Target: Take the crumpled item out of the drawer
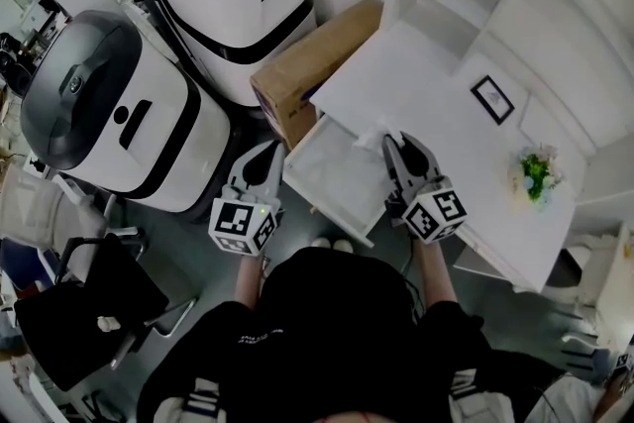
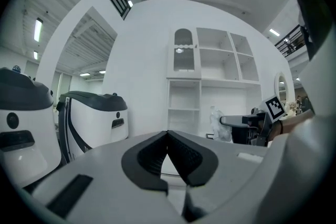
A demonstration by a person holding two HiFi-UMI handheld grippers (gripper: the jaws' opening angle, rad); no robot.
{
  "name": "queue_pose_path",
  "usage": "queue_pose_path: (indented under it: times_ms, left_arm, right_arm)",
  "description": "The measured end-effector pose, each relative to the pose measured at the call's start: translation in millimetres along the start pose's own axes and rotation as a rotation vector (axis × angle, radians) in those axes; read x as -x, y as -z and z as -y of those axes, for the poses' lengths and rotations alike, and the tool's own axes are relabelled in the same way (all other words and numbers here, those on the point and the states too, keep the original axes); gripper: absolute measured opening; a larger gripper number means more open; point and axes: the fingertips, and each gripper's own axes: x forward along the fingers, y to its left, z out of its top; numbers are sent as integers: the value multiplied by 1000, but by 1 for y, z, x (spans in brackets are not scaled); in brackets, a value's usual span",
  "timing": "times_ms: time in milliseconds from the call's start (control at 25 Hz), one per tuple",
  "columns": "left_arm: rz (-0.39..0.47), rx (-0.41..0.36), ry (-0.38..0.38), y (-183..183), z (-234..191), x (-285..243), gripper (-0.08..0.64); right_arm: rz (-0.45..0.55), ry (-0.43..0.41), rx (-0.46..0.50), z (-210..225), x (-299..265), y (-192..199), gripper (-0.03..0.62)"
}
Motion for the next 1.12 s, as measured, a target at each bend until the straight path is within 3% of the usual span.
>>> queue_pose_path:
  times_ms: [480,1120]
  left_arm:
    - [17,-1,-55,-6,-13,8,-3]
    - [6,8,-48,-2,-13,5,-3]
  right_arm:
    - [25,49,42,10,5,-15,54]
    - [15,81,55,19,7,-15,51]
